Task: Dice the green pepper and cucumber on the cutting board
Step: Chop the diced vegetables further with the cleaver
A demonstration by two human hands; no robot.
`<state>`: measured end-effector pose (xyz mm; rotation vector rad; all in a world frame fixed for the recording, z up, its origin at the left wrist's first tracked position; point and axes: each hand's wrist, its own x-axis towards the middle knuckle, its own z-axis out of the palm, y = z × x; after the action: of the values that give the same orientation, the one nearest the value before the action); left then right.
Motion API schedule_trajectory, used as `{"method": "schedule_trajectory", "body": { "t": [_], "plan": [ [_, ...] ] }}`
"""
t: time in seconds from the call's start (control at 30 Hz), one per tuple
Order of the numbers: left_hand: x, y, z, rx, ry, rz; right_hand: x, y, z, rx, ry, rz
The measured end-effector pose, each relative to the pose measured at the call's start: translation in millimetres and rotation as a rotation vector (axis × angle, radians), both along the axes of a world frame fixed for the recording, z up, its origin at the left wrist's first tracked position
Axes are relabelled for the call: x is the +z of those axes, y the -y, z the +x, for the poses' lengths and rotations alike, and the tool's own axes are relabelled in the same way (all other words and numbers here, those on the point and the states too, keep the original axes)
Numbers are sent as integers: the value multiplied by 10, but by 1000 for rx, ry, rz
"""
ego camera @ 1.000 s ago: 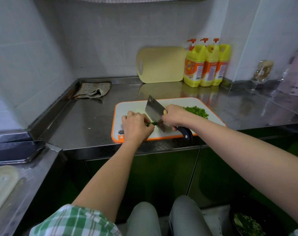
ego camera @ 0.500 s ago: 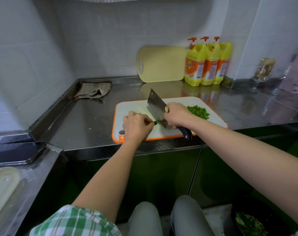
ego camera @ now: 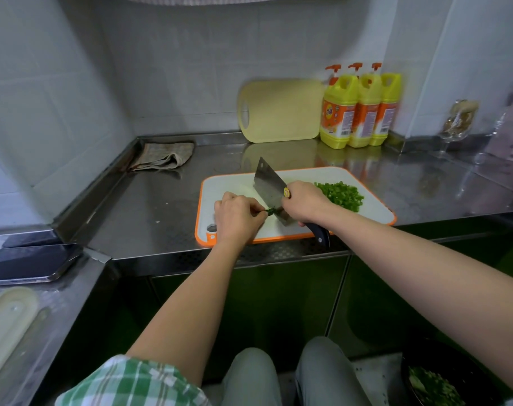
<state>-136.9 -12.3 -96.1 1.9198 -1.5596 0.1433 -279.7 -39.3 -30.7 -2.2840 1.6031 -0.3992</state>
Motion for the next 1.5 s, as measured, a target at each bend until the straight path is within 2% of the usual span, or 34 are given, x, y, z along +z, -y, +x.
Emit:
{"method": "schedule_trajectory", "body": {
  "t": [0.1, 0.23, 0.43, 0.67, 0.9, 1.13, 1.37, 1.5],
  "plan": [
    [-27, 27, 15, 6, -10, 8, 97, -20, -18, 26, -6, 14],
    [-45, 43, 27, 14, -11, 18, 187, -87, 13, 50, -117, 86],
    [-40, 44, 27, 6, -4, 8, 135, -61, 26, 40, -79, 122],
    [-50, 43, 38, -10, -25, -9, 46, -34, 50, 2, -30, 40],
    [-67, 66, 47, -5, -34, 7, 179, -66, 25, 40, -110, 88],
    [-55, 61, 43, 0, -15, 12, 138, -44, 80, 29, -87, 128],
    [-26, 27, 33, -21, -11, 13, 8, -15, 37, -11, -11, -5],
    [0, 17, 29, -22, -43, 9, 106, -22, -59, 40, -16, 23]
  ]
}}
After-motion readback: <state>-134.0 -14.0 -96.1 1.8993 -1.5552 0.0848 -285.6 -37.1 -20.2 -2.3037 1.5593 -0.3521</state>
